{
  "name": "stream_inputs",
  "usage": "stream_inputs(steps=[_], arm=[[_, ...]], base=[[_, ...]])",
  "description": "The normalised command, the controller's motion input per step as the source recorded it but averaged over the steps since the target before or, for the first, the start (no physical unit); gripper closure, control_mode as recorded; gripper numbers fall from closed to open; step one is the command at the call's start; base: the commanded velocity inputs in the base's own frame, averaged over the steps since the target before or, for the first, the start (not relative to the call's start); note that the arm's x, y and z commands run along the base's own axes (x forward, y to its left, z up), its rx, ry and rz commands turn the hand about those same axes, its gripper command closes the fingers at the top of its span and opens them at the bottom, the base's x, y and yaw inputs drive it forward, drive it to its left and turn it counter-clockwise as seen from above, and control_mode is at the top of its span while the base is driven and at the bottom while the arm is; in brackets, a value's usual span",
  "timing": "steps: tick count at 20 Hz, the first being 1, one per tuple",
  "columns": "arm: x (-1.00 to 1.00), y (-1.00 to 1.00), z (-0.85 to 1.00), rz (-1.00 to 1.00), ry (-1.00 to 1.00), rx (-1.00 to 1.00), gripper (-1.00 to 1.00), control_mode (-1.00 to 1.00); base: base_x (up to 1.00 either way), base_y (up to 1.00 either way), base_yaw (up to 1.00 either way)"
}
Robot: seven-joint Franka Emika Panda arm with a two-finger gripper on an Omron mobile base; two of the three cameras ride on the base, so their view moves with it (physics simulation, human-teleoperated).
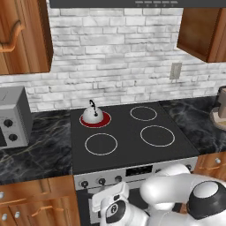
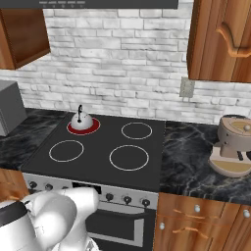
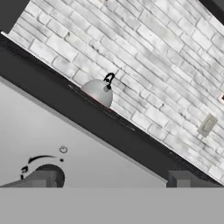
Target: The kettle is done boiling. Turn off the stove, then wait for 300 timesteps before moving the kettle to the dining table.
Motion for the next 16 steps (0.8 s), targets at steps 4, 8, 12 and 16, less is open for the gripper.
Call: stream_inputs(steps=[4,8,12,16], arm=[[0.15,0.12,-0.25,0.01,0.04,0.0,-1.0,-1.0],[0.13,0.14,-0.27,0.01,0.04,0.0,-1.0,-1.0],[0.11,0.16,-0.26,0.0,0.03,0.0,-1.0,-1.0],[0.1,0.17,-0.15,0.0,0.0,0.0,-1.0,-1.0]], base=[[0.0,0.0,0.0],[0.0,0.0,0.0],[0.0,0.0,0.0],[0.0,0.0,0.0]])
